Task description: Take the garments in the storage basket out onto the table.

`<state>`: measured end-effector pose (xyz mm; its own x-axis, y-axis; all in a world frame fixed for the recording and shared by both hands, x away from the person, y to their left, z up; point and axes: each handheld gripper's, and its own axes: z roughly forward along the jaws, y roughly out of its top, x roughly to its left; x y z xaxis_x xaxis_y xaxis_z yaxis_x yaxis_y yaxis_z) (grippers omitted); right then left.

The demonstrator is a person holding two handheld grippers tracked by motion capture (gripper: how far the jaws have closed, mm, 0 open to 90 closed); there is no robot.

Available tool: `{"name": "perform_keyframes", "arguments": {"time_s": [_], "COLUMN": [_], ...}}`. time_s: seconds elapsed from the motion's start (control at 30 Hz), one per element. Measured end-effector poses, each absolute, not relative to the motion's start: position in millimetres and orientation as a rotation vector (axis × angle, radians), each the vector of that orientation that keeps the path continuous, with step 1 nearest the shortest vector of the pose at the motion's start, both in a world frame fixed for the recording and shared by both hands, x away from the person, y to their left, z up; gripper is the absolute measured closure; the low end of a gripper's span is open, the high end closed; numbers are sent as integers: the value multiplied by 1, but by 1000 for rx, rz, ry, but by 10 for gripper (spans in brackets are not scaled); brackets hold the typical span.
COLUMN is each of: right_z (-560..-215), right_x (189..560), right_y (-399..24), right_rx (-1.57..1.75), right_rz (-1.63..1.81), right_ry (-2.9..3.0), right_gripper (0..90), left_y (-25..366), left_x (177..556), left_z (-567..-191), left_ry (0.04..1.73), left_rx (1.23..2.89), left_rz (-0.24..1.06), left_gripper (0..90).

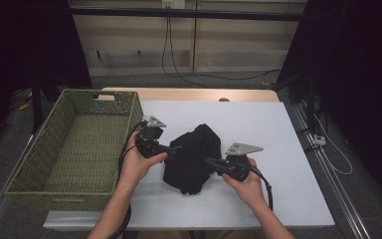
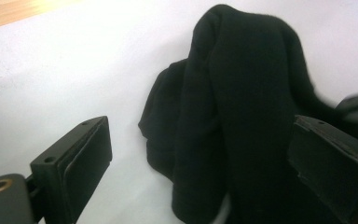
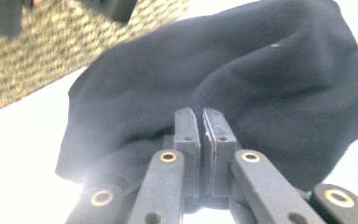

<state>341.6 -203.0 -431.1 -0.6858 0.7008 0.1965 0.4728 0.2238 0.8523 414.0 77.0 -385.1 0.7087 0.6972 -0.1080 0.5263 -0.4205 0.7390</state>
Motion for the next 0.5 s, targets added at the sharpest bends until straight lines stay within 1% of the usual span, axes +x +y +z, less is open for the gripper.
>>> {"name": "perform_keyframes", "arguments": {"time_s": [0.2,0.5], "right_z": [-421,-417], "right_x": [337,334], "right_y": [-239,-265], "right_rx": [1190,1258], "right_rz": [1511,1506], "right_ry": [2170,2090], "right_gripper": [866,867], "left_y": [72,70], "left_x": [414,417], "left_z": [-388,-393], "left_ry": [923,930], "left_rx": [2134,2140], "left_rz": [273,273], "left_gripper": [67,70]}}
